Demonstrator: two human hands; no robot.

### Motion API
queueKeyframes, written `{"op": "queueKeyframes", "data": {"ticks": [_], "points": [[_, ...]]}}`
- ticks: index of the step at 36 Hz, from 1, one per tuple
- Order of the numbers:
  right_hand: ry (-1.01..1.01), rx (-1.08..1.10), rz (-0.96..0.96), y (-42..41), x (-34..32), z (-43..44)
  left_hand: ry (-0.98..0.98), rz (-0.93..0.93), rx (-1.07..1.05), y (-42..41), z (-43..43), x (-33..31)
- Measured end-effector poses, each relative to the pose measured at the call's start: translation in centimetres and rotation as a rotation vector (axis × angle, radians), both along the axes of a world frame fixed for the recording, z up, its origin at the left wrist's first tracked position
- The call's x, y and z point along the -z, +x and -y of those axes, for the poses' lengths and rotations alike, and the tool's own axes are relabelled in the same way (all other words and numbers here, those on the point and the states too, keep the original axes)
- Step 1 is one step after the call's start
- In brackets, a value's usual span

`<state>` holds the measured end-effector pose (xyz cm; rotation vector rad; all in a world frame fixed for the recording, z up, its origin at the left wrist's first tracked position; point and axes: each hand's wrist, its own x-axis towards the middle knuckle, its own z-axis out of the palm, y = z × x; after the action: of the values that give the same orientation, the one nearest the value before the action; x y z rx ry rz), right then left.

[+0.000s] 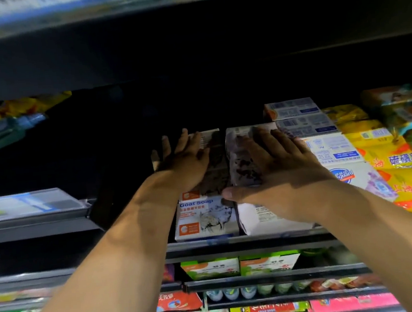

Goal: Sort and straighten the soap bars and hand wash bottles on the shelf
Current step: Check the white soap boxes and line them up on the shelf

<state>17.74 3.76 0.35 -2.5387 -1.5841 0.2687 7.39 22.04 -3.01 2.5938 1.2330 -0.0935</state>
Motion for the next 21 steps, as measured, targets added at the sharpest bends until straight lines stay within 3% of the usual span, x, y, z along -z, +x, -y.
{"op": "queueKeyframes", "data": {"ticks": [11, 21], "points": [[0.042, -0.030, -0.001, 0.1, -0.2, 0.3, 0.077, -0.172, 0.120, -2.9, 3.6, -1.1], [0.221, -0.033, 0.014, 0.3, -0.7, 0.7, -0.077, 0.154, 0.113, -7.0, 8.3, -4.9]]}}
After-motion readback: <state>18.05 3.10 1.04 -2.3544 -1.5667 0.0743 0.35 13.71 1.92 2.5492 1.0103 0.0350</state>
